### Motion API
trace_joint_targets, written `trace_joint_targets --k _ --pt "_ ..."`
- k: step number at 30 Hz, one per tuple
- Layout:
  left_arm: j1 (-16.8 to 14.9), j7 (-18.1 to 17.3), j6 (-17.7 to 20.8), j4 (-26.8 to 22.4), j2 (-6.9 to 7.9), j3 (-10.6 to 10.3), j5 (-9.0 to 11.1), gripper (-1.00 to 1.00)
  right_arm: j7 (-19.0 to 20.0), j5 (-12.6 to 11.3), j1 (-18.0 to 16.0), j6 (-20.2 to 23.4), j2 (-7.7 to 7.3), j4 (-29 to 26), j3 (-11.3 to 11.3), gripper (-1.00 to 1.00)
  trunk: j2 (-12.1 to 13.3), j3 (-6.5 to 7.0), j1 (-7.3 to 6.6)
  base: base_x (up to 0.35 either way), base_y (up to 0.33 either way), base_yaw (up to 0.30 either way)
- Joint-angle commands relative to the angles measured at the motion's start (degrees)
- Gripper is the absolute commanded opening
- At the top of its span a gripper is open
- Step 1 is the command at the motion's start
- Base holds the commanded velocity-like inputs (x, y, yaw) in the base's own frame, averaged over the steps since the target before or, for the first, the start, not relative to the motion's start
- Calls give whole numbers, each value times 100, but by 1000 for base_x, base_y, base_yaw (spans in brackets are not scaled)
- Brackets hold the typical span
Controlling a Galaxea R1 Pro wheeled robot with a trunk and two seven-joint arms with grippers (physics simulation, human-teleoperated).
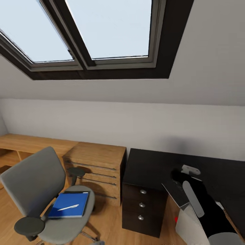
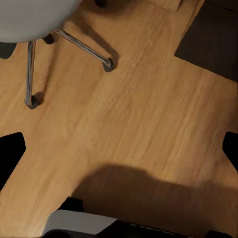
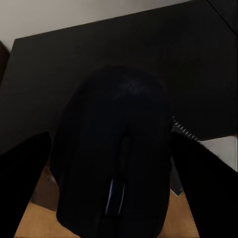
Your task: In the bedroom, organize the workspace by keeping the computer under the desk, ensuring the monitor is on the desk, placing the keyboard on the desk next to the monitor, placing the mouse on the desk next to the keyboard, moving the folder from the swivel chair onto the desk next to the mouse, stacking the notebook on top of the folder with the pen on top of the notebook, and positioning the swivel chair next to the desk.
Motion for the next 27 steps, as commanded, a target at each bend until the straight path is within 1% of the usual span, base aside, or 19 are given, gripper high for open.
trace_joint_targets --k 1,3,4,6,8,24,27 --pt "-4 -26 -13 44 3 -26 -49 100 -52 -55 3 10 -5 -7 -21 -100 -4 3 3 0 0 -243" --pt "-4 -104 -116 107 8 -18 -114 100 -52 -55 9 10 -5 -5 -59 -100 -4 15 3 0 0 -243" --pt "-4 -122 -265 122 10 -9 -127 100 -52 -54 12 10 -5 -3 -68 -100 -4 21 3 0 0 -243" --pt "-4 -134 -474 160 10 -4 -133 100 -52 -46 13 -2 0 7 -73 -100 -4 32 3 0 0 -243" --pt "-4 -138 -579 245 6 -13 -142 100 -52 -41 17 -16 1 15 -76 -100 -4 44 3 0 0 -244" --pt "-4 -117 -661 317 28 -6 -175 100 -43 -20 20 -52 10 57 -76 -100 -4 136 3 0 0 -243" --pt "-4 -108 -662 314 28 -6 -176 100 -34 -12 19 -59 9 169 -70 -100 -4 154 3 0 0 -244"
